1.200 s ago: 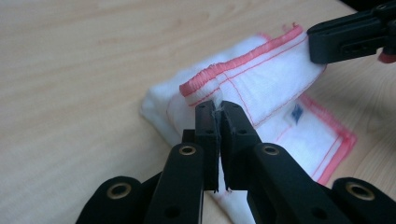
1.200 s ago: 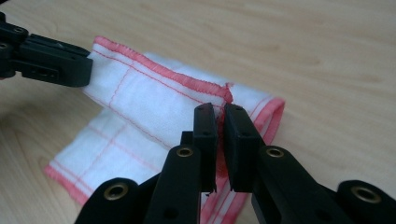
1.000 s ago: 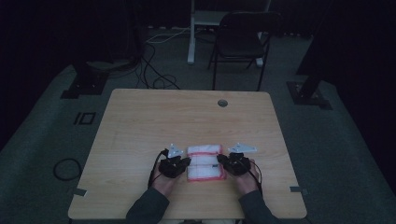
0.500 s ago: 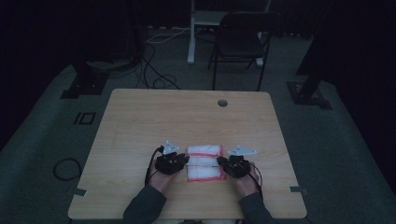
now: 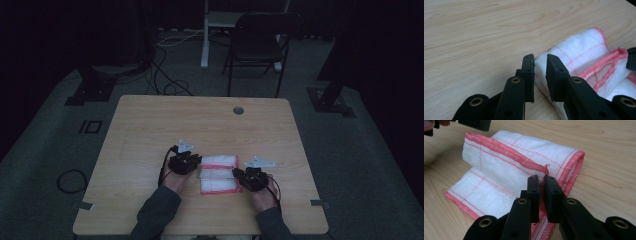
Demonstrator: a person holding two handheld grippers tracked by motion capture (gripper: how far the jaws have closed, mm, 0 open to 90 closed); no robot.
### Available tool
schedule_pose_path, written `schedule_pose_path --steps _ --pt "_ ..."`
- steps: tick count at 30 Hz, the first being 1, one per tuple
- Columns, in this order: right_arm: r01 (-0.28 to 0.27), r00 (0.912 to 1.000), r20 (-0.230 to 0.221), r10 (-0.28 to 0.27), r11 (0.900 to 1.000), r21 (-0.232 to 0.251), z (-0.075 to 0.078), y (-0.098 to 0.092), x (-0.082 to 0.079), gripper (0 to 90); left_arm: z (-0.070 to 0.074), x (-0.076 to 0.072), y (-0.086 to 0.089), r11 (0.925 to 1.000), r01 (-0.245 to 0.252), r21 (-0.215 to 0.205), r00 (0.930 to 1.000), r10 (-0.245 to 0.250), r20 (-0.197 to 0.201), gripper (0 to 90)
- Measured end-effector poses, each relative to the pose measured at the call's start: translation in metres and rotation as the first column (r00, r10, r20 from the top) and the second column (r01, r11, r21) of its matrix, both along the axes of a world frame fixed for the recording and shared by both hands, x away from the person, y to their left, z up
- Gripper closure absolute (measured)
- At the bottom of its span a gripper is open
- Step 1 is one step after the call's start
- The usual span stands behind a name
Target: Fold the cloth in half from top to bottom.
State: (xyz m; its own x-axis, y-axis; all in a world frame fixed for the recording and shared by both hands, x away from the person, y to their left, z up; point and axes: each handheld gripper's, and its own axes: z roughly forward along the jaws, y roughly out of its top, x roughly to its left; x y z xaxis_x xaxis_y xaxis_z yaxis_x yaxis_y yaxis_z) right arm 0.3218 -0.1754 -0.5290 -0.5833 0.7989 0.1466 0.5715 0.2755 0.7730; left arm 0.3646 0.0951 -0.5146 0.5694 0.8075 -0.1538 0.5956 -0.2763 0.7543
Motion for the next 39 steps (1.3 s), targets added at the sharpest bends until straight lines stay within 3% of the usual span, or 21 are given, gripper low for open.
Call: schedule_pose_path --steps 7,11,19,34,39 --pt "0.001 1.0000 0.003 -0.001 1.000 0.002 0.000 0.000 -0.001 82.5 -0.001 -0.008 -0.007 0.9996 0.028 -0.002 0.9996 -0.028 0.003 77.4" --pt "0.015 0.9999 0.009 -0.015 1.000 0.007 0.001 -0.003 -0.001 73.5 -0.002 -0.015 -0.010 0.9987 0.050 -0.006 0.9987 -0.050 0.009 77.4" --pt "0.045 0.9988 0.017 -0.045 0.999 0.019 0.003 -0.011 -0.003 65.3 -0.002 -0.025 -0.010 0.9977 0.065 -0.016 0.9978 -0.065 0.013 77.4" --pt "0.123 0.9915 0.032 -0.126 0.990 0.073 0.009 -0.036 -0.002 63.1 -0.018 -0.055 -0.004 0.9955 0.095 0.000 0.9955 -0.095 0.005 76.1" --pt "0.137 0.9898 0.028 -0.140 0.988 0.073 0.007 -0.040 -0.001 62.4 -0.021 -0.067 0.001 0.9935 0.110 0.028 0.9938 -0.111 0.012 75.2"
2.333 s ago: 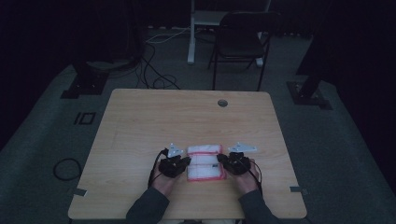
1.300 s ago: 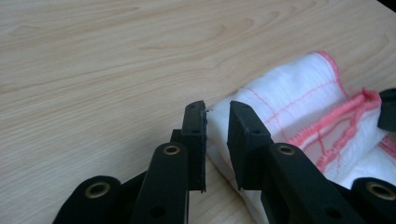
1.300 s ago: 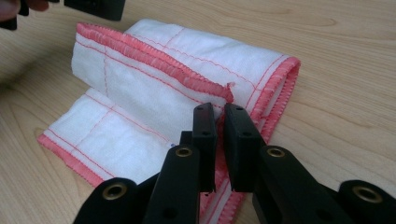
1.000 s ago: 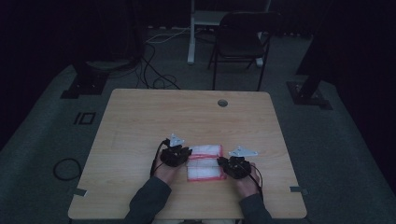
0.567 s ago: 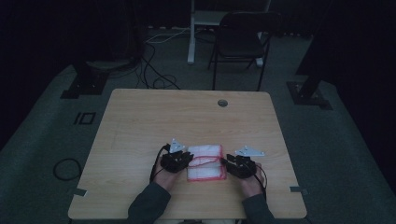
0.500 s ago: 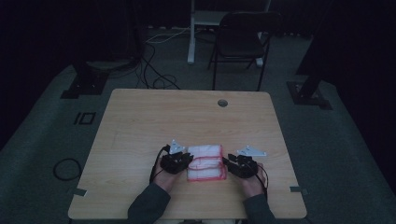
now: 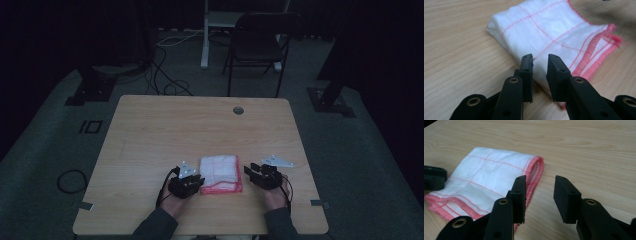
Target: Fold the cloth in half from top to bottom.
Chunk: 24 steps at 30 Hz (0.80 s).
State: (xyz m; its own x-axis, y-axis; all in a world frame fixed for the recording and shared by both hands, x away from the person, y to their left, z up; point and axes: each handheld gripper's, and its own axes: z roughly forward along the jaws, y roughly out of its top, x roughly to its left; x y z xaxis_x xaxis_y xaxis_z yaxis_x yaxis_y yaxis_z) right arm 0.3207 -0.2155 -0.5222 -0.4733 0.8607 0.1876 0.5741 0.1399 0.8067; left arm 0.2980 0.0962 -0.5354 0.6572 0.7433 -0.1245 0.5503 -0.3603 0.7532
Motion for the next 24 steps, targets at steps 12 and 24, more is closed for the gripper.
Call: schedule_pose_path --steps 12,24 --pt "0.043 0.9990 -0.011 -0.043 0.998 -0.041 -0.009 -0.012 0.003 61.4 0.001 -0.012 0.015 0.9994 -0.026 0.024 0.9991 0.025 0.035 68.2" --pt "0.063 0.9978 -0.014 -0.065 0.990 -0.127 -0.020 -0.018 0.009 58.6 0.003 -0.002 0.035 0.9945 -0.101 0.027 0.9931 0.099 0.063 59.7"
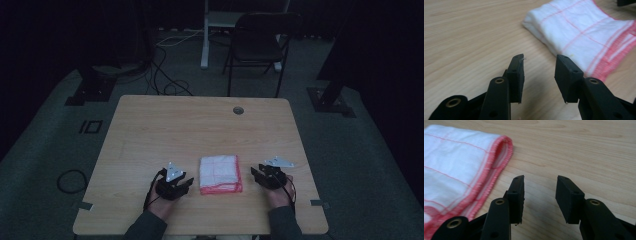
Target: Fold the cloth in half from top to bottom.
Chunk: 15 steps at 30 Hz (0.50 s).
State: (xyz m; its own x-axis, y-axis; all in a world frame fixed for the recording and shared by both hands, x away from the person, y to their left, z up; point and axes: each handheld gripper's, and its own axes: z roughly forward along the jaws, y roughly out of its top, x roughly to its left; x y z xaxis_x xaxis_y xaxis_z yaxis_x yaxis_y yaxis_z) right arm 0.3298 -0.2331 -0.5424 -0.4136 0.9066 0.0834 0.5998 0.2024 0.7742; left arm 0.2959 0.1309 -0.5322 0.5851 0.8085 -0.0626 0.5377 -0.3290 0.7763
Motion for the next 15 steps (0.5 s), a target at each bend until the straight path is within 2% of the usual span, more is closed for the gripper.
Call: schedule_pose_path --steps 6,15 --pt "0.015 0.9999 0.001 -0.015 1.000 -0.023 -0.003 -0.005 0.004 56.9 0.001 0.010 0.017 0.9984 -0.056 -0.002 0.9985 0.056 0.000 57.8" --pt "0.030 0.9995 -0.006 -0.031 0.999 -0.019 -0.005 -0.009 0.006 55.7 -0.001 0.020 0.032 0.9939 -0.110 -0.007 0.9939 0.110 -0.008 55.6"
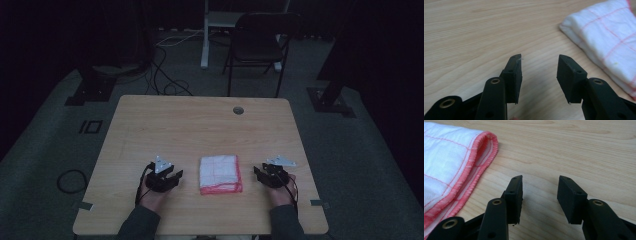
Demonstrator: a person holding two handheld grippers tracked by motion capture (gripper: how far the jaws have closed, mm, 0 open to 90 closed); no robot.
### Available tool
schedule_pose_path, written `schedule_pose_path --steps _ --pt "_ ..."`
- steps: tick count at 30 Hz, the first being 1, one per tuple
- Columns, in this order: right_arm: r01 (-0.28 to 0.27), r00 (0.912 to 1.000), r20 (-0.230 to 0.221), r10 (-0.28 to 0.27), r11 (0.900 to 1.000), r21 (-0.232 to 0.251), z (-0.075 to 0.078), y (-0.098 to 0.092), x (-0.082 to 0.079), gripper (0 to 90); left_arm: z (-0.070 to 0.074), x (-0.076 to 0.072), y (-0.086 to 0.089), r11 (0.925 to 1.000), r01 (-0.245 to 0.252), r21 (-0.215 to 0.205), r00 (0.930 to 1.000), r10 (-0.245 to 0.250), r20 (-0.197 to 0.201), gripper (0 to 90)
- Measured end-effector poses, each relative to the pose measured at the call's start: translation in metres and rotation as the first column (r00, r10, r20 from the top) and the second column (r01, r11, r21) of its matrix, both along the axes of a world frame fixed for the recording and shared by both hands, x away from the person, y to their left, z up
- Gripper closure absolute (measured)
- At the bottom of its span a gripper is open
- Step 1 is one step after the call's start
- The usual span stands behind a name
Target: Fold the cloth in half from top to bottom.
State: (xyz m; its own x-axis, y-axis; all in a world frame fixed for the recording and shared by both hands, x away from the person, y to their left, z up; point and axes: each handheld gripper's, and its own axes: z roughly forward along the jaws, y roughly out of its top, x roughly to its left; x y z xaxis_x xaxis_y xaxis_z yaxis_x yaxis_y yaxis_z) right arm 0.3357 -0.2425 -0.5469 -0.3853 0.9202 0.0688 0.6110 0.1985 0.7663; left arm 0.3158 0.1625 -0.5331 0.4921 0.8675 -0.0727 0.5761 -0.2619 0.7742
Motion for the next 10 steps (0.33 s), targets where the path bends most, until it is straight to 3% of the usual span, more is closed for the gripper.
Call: schedule_pose_path --steps 10 --pt "0.017 0.9999 -0.003 -0.017 1.000 0.008 -0.001 -0.006 0.003 55.6 0.000 0.006 0.012 0.9988 -0.048 -0.012 0.9989 0.048 0.000 55.4"
